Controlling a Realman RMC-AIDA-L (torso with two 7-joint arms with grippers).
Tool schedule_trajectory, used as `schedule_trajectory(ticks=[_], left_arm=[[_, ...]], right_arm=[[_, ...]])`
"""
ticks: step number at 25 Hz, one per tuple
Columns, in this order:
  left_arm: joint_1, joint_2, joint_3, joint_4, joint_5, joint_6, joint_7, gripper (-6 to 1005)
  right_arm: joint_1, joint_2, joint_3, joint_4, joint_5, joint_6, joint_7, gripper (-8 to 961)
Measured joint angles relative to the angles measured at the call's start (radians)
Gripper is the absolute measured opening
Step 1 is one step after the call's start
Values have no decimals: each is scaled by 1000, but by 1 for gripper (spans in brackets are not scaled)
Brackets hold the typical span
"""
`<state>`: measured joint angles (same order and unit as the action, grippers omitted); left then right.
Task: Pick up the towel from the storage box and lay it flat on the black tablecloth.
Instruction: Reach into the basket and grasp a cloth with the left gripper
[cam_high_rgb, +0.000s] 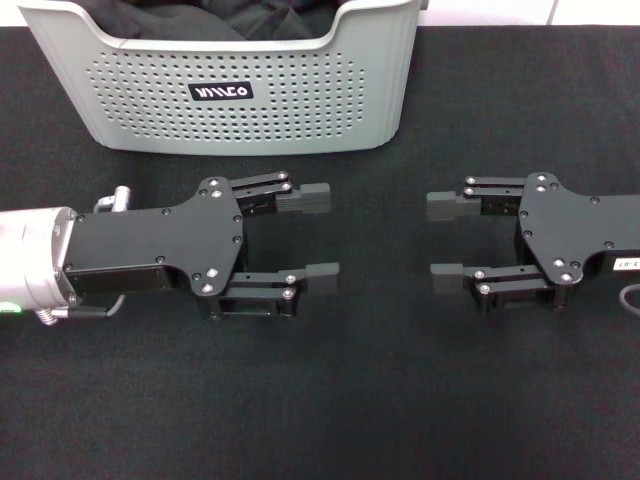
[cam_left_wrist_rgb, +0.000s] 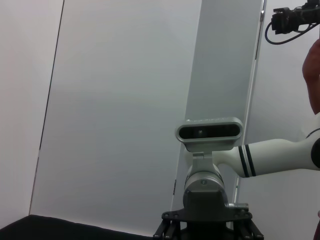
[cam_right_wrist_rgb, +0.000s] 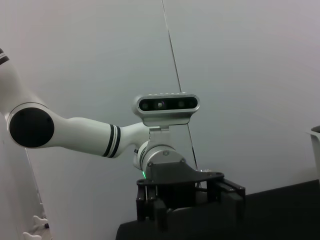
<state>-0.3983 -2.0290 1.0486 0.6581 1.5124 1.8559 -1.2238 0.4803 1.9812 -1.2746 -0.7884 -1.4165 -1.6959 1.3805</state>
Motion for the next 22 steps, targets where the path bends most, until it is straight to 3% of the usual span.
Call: schedule_trajectory(ticks=[12, 17, 22], left_arm=[[8, -1, -74, -18, 6, -31, -13, 784], [29, 5, -235, -9, 19, -167, -109, 784], [22, 4, -465, 16, 14, -218, -213, 783]], right_arm=[[-10, 6, 22, 0, -2, 4, 0, 754], [-36, 9, 70, 0, -3, 0, 0, 752], [-69, 15, 104, 5, -3, 4, -7, 751]])
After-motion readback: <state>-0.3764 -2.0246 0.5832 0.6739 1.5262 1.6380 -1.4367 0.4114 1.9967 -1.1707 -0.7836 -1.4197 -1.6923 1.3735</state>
